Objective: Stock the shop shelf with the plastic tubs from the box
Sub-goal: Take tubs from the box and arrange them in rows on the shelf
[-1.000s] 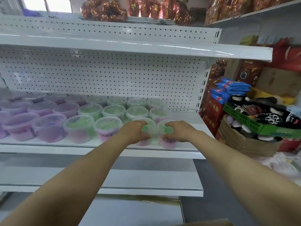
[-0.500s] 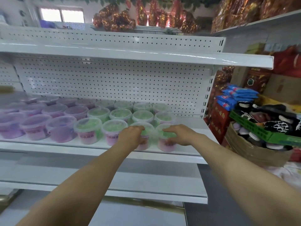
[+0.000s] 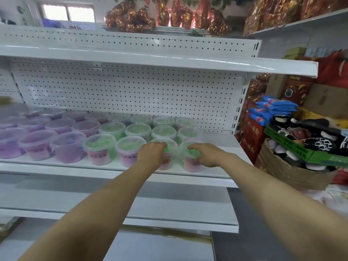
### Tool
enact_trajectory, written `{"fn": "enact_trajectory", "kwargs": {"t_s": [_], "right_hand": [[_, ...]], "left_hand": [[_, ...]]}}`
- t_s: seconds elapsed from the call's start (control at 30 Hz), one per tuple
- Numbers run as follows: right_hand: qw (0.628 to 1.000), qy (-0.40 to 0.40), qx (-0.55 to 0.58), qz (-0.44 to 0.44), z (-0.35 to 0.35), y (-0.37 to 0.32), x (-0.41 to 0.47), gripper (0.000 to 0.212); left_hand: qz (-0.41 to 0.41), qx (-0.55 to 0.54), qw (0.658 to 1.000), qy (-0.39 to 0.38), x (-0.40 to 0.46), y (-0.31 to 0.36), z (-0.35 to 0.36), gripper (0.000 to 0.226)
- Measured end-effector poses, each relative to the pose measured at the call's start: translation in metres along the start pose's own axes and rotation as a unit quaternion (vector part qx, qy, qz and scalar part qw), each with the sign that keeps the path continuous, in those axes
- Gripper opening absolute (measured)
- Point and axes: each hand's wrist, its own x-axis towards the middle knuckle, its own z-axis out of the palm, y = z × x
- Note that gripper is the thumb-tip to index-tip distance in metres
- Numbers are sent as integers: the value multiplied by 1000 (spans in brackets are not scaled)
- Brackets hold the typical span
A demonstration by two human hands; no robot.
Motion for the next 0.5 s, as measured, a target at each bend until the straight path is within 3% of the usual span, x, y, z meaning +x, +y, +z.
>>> {"fn": "enact_trajectory", "kwargs": {"t_s": [0.23, 0.4, 0.5], "right_hand": [[999, 45, 8, 6, 4, -3, 1, 61], [992, 118, 19, 36, 0, 0, 13, 63], [994, 103, 23, 40, -3, 3, 23, 61]], "left_hand": [[12, 8, 1000, 5, 4, -3, 3, 52], [15, -25, 1000, 10, 7, -2, 6, 70], [13, -64, 998, 22, 14, 3, 9, 65]]}}
